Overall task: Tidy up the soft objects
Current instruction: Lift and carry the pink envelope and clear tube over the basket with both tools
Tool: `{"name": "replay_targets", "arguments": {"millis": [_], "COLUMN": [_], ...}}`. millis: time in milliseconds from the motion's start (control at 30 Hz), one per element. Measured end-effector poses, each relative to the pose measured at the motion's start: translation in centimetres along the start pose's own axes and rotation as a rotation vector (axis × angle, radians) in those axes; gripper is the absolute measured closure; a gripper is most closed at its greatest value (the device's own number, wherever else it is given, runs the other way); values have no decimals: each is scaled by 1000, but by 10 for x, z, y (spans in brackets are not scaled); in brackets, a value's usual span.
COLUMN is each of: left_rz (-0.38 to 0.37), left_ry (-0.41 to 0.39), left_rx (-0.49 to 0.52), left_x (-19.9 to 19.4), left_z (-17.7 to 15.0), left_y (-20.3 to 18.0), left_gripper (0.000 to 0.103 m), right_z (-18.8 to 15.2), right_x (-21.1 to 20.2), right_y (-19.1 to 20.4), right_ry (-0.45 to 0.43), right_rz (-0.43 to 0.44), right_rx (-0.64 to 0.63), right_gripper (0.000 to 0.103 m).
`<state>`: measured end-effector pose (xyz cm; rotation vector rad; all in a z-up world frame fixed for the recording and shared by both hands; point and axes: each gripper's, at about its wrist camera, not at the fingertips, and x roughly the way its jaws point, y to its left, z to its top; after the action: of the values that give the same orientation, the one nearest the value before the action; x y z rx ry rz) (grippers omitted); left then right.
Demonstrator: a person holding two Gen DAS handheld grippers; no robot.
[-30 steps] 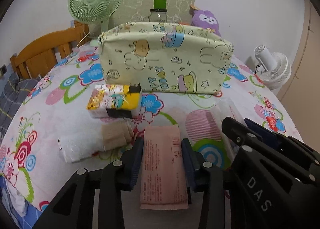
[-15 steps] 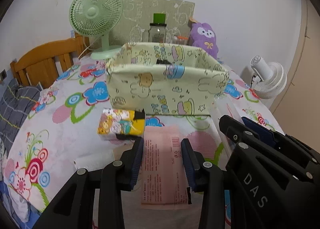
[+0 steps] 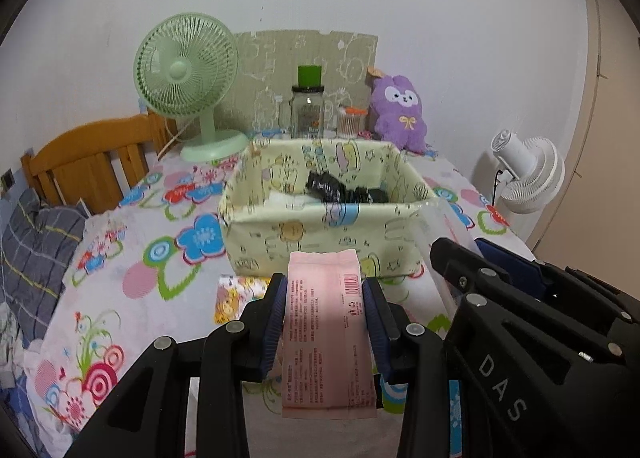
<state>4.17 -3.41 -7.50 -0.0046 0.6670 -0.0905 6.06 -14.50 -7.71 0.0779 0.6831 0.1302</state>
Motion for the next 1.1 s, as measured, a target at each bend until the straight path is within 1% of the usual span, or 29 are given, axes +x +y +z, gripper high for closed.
{"name": "replay_targets", "arguments": {"millis": [67,400,533,633,1100], "left_rz": [11,5,-7,-4,-1], "left_ry": [-10,-53,-68,-85,-119], "left_rx": [7,27,44,58,63], "left_x": [-2,-16,-19,-21,-12], "left_z": [6,26,35,42,67], "left_y": [-1,2,3,3,9], "left_gripper": [64,64,64,64,64], "right_z": [4,25,34,40,67], "right_x": [-1,-15,-21,-23,-17], "right_y": [0,7,10,13,19], "right_ry": [-3,-51,-70,-81,-120], "right_rz": [-3,4,5,0,8], "right_rx": [4,-9,-17,-29,-54], "right_gripper": [75,75,75,75,75]}}
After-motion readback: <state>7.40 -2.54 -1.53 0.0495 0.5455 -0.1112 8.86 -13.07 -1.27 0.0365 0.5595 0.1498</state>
